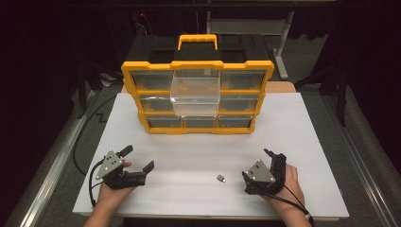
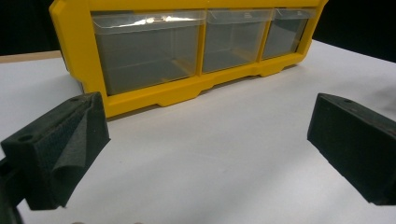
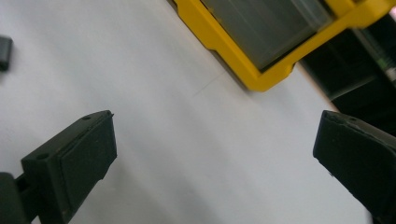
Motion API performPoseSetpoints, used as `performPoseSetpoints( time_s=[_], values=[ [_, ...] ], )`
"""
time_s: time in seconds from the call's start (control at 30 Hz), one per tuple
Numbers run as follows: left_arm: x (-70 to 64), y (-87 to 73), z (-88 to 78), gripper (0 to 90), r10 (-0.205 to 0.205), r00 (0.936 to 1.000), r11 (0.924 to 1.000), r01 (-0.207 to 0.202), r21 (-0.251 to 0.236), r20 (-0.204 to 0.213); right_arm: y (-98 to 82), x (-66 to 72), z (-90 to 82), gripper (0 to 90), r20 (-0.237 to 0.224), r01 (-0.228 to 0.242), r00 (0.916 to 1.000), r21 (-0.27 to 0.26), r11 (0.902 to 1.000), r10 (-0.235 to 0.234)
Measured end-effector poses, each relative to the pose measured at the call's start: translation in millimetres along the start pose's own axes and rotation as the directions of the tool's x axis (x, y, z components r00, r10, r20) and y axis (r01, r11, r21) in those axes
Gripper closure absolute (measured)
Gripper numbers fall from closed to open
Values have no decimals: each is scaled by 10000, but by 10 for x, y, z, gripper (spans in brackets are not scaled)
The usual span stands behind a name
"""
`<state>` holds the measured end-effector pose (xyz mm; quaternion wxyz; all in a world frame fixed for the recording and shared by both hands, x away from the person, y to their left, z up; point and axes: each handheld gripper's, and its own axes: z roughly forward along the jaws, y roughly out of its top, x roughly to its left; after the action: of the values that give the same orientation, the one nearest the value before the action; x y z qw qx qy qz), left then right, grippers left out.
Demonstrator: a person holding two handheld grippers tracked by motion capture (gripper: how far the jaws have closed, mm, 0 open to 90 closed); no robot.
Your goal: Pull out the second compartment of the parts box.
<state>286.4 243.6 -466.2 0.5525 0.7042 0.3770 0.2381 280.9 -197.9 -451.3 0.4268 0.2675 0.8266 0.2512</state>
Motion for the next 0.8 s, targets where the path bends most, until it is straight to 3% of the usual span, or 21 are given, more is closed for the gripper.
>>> performPoseSetpoints(
  time_s=[0.1, 0.17, 0.23, 0.3, 0.37, 0.5, 0.6, 0.7, 0.73, 0.8],
  values=[
    [0, 3, 1, 2, -47, 10000, 10000, 47, -53, -11, -43, -17, 5, 1, -194, -883, 9959, -250, 9958, 878],
    [2, 4, 0, 2, -40, 10000, 10000, 40, -14, -7, -75, -36, -3, 1, -254, -1527, 9881, -442, 9873, 1517],
    [3, 6, 1, 2, -9, 10000, 10000, 9, 13, 6, -117, -61, -11, 1, -643, -2266, 9727, -566, 9723, 2230],
    [-1, 7, 1, 2, 43, 10000, 10000, -43, 30, 10, -151, -84, -11, 1, -852, -2724, 9601, -663, 9599, 2665],
    [-5, 7, 4, 2, 91, 10000, 9999, -91, 84, 8, -189, -103, -10, 1, -1047, -3330, 9401, -784, 9397, 3244],
    [-10, 2, 19, 2, 72, 10000, 9998, -73, 173, 30, -243, -125, -14, 1, -1595, -4506, 8871, -967, 8875, 4331],
    [-15, 1, 20, 2, 50, 10000, 9999, -51, 162, 35, -272, -147, -8, 1, -1877, -5191, 8479, -1037, 8484, 4959],
    [-20, -5, 15, 2, 24, 10000, 9999, -25, 171, 45, -298, -153, 16, 1, -2281, -5708, 8102, -979, 8152, 5399],
    [-20, -8, 15, 2, -10, 10000, 9999, 10, 162, 37, -299, -154, 24, 1, -2432, -5813, 8006, -940, 8082, 5476],
    [-15, -12, 18, 2, -24, 10000, 9998, 24, 211, 8, -290, -158, 29, 1, -2609, -5937, 7904, -1036, 7980, 5542]
  ],
)
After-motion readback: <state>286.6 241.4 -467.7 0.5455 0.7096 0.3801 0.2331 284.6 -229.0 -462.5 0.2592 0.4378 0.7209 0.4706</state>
